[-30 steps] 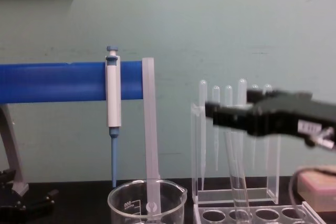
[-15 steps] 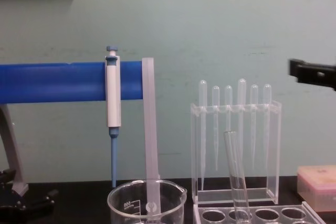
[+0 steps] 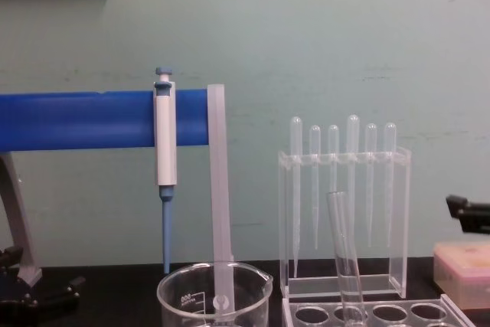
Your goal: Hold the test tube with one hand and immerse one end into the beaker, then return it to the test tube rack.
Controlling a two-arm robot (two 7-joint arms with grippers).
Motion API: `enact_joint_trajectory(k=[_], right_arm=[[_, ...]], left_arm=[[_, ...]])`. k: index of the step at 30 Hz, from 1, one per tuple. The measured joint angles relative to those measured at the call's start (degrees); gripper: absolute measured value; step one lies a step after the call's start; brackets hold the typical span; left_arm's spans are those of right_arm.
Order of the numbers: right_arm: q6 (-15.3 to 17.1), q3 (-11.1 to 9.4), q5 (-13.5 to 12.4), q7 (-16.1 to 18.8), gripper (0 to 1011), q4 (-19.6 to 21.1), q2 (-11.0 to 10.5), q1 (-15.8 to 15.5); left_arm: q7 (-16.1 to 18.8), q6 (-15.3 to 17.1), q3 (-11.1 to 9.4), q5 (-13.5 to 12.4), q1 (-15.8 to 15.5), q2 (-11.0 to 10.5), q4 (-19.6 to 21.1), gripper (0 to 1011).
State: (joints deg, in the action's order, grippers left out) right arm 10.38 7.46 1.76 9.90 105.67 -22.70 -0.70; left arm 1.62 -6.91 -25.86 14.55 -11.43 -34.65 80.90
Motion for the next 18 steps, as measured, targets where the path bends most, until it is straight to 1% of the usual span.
enact_joint_trajectory(k=[2,6,18], right_arm=[[0.6,0.1,1.1,-0.1,1000,-0.2,-0.1,0.0],[1.5,0.1,2.0,0.0,1000,-0.3,0.1,-0.1],[1.3,0.1,1.9,0.0,1000,-0.3,0.1,-0.1]], left_arm=[[0.0,0.0,0.0,0.0,0.0,0.0,0.0,1000],[0.0,0.0,0.0,0.0,0.0,0.0,0.0,1000],[0.0,0.0,0.0,0.0,0.0,0.0,0.0,1000]])
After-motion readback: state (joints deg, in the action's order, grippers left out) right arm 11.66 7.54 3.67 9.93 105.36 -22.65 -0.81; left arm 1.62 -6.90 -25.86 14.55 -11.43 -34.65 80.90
